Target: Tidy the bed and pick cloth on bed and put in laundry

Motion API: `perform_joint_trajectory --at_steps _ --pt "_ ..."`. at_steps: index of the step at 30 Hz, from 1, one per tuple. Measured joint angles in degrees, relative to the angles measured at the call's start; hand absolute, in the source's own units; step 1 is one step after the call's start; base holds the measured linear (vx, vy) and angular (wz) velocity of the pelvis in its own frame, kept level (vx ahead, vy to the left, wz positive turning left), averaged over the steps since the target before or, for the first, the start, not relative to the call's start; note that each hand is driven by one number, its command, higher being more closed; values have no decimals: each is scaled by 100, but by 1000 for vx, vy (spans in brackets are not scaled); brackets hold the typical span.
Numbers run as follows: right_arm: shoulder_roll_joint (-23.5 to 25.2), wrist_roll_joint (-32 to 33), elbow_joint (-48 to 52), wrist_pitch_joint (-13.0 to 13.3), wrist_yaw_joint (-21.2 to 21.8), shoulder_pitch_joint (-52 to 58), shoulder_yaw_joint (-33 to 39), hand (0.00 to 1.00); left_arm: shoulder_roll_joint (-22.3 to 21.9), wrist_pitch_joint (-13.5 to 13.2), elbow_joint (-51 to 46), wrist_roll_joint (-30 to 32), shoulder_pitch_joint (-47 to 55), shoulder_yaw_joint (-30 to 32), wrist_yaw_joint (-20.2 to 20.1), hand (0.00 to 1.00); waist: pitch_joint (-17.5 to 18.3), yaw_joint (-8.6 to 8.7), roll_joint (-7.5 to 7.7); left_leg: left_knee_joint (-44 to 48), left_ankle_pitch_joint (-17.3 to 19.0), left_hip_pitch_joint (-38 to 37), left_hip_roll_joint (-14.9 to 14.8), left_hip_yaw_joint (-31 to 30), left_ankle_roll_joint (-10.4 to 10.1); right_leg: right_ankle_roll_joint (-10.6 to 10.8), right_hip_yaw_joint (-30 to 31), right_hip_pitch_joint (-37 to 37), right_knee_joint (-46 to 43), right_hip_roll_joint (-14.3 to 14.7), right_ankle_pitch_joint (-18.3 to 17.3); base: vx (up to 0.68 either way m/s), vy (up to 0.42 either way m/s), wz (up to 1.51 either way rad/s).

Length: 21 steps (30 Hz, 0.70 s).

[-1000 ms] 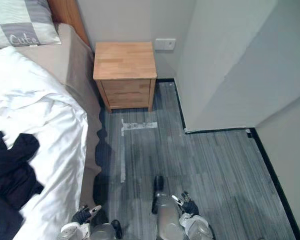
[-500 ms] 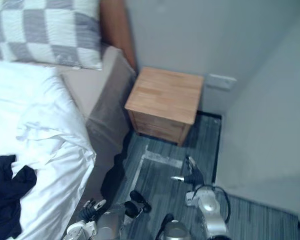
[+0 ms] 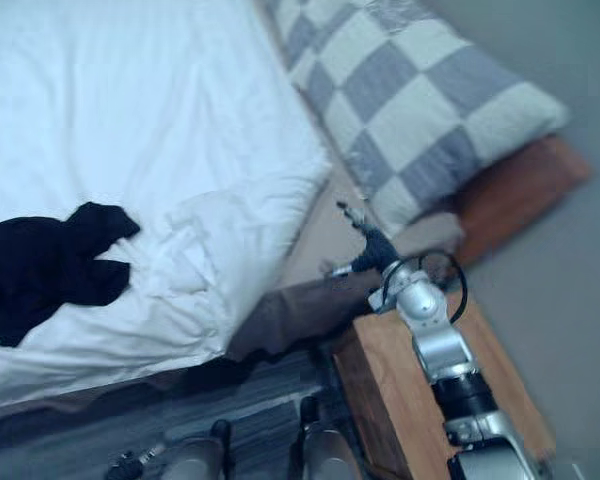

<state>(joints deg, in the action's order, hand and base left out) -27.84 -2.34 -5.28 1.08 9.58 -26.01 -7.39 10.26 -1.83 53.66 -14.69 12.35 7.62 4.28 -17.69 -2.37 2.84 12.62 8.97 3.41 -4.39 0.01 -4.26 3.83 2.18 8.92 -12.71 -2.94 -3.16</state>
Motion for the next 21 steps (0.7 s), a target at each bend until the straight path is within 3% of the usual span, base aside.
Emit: perform_joint_trajectory --at_steps 1,2,5,10,13,14,16,17,21 --pt "-48 -36 -4 -9 -37 -229 32 0 -65 -4 -7 51 -38 5 -10 0 -94 20 -147 41 -101 40 -127 207 -76 -454 -304 -118 5 25 113 215 -268 139" --pt "-116 -48 -3 -60 -41 -362 41 0 -95 -56 -92 131 -43 34 -115 0 -91 45 -223 38 -264 9 -245 615 -52 -652 -651 -321 42 -18 97 163 -206 134" --pt "-149 -49 26 -137 -24 -591 47 0 -114 -276 -256 294 -43 22 -241 0 -87 22 -243 -63 -540 -85 -408 1251 23 -763 -1157 -713 180 -36 -4 144 -176 113" --pt "173 -234 -49 -223 -2 -731 9 0 -219 -404 -349 386 -64 -104 -341 0 -107 -30 -288 -693 -852 155 -285 1271 20 -775 -1470 -499 399 -119 -87 9 -34 44" --pt "302 -532 -502 -358 -98 -1156 -357 0 -210 -405 -359 393 -401 -346 -346 0 -354 31 -466 -930 -802 385 -335 1712 149 -744 -1678 -147 260 -200 -74 -92 66 38" --pt "304 -678 -801 -488 -164 -1519 -566 100 -187 -407 -383 382 -632 -442 -343 0 -485 21 -549 -1032 -974 586 -283 1744 109 -683 -1690 118 176 -244 -43 -134 88 24" --pt "302 -679 -1156 -641 -334 -1996 -679 100 -188 -419 -515 326 -849 -575 -340 0 -714 -7 -680 -1302 -1252 716 -168 1727 164 -597 -1703 338 217 -303 66 -129 118 22" --pt "272 -691 -1447 -791 -447 -2266 -655 100 -217 -453 -585 307 -961 -822 -332 0 -816 -71 -853 -1533 -1412 793 -79 1680 201 -507 -1727 451 311 -340 136 -85 118 17" --pt "172 -899 -1735 -1055 -598 -2645 -646 100 -223 -518 -591 195 -1004 -1259 -230 0 -978 -136 -1201 -1779 -1565 870 77 1639 264 -425 -1733 616 337 -445 195 -4 106 11"
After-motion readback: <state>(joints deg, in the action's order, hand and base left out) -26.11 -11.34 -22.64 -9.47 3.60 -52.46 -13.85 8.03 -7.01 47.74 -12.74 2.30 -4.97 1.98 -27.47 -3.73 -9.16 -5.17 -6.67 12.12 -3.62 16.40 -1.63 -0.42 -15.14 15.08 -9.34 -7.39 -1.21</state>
